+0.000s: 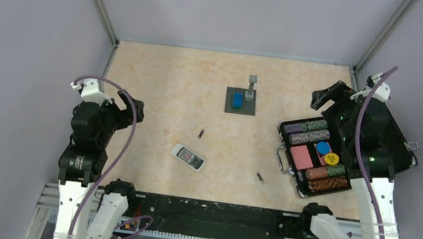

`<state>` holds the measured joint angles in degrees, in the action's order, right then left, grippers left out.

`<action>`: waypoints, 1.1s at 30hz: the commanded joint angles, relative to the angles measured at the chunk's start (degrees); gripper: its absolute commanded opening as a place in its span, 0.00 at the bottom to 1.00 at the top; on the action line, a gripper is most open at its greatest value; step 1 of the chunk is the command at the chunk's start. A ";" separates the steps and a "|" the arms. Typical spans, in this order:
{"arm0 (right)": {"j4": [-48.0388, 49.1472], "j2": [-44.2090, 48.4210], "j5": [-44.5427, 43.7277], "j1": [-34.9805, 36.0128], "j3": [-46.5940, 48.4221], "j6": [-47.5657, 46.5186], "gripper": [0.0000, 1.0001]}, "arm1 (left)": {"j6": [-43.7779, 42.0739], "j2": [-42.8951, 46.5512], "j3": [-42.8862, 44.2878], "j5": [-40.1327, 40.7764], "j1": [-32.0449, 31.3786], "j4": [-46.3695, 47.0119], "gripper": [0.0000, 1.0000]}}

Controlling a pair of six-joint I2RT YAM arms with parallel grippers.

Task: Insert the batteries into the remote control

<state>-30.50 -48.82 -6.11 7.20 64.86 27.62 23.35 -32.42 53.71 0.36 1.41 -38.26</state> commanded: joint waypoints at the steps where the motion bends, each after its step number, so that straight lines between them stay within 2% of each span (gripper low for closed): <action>1: -0.72 0.78 -4.24 -0.37 -1.30 3.78 0.80 | 2.21 0.72 -1.20 -0.94 0.24 2.09 0.99; 7: 0.39 -0.58 1.98 -0.35 -4.64 3.83 0.95 | 6.08 1.27 -7.27 -3.29 0.24 8.00 0.99; 12: 7.42 -1.53 15.58 0.17 -12.25 5.74 0.96 | 9.82 -0.59 -12.87 -10.00 0.22 14.60 0.99; 14: 11.43 -1.84 18.08 2.54 -14.97 6.64 0.96 | 11.64 -1.44 -14.80 -11.73 0.18 16.94 0.99; 17: 12.92 -3.59 14.19 11.01 -16.72 5.43 0.95 | 11.38 -3.01 -16.61 -12.29 0.22 18.15 0.99; 21: 15.94 -8.39 7.13 26.95 -17.51 3.09 0.95 | 9.69 -5.57 -14.93 -10.08 0.23 12.14 0.99; 27: 19.44 -23.96 -0.94 46.56 -13.19 -6.88 0.96 | 8.22 -4.96 -12.34 -7.48 0.22 5.35 0.99; 30: 18.84 -32.66 -0.98 52.24 -8.93 -12.81 0.95 | 8.15 -4.08 -12.06 -5.19 0.20 3.95 0.99; 33: 18.67 -38.90 1.18 54.48 -6.07 -15.21 0.94 | 8.20 -3.79 -11.51 -4.24 0.18 2.80 0.99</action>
<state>-14.15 -82.08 -4.45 58.65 53.47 19.70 32.62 -37.19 39.40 -6.52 1.41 -33.93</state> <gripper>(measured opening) 0.949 0.991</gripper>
